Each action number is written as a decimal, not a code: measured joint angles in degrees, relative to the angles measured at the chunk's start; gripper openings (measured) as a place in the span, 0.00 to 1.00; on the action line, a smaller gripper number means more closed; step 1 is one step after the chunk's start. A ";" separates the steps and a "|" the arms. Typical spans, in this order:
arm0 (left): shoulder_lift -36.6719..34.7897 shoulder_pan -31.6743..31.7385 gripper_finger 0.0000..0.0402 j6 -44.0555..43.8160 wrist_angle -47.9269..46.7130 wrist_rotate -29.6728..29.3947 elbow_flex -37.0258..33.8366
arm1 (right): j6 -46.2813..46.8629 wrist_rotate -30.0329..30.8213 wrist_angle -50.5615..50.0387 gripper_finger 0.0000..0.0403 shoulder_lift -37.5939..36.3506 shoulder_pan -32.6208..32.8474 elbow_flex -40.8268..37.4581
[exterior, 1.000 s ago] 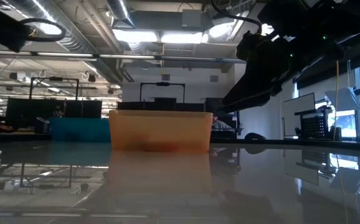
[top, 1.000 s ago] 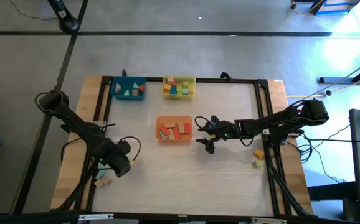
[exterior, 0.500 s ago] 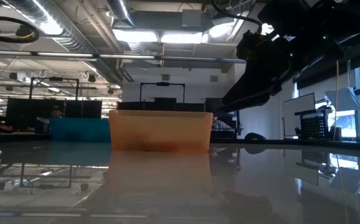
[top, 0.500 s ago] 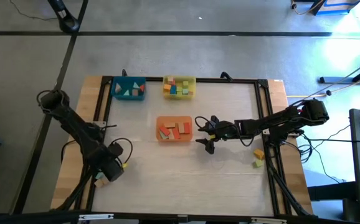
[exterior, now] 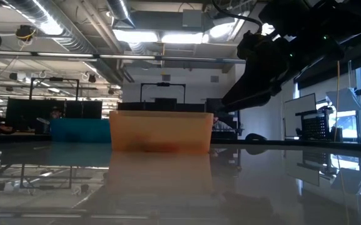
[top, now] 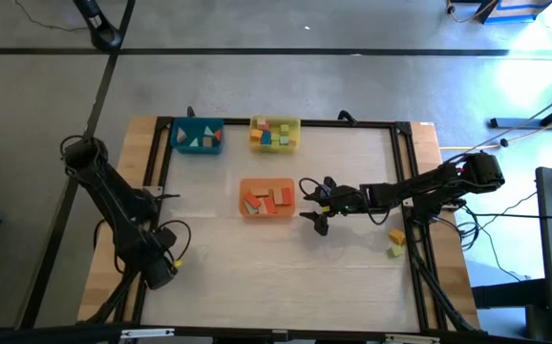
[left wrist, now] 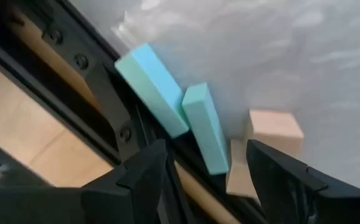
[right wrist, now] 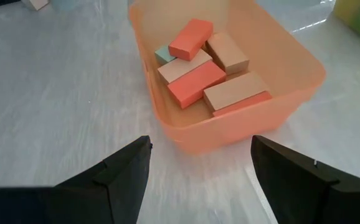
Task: Sort blocks by size
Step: Put the light blue rectangle into the orange bin
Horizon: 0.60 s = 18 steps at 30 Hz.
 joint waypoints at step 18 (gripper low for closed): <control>-0.15 -0.62 0.52 -2.07 10.74 2.14 -6.68 | 0.04 0.02 -0.16 0.68 0.00 0.00 0.00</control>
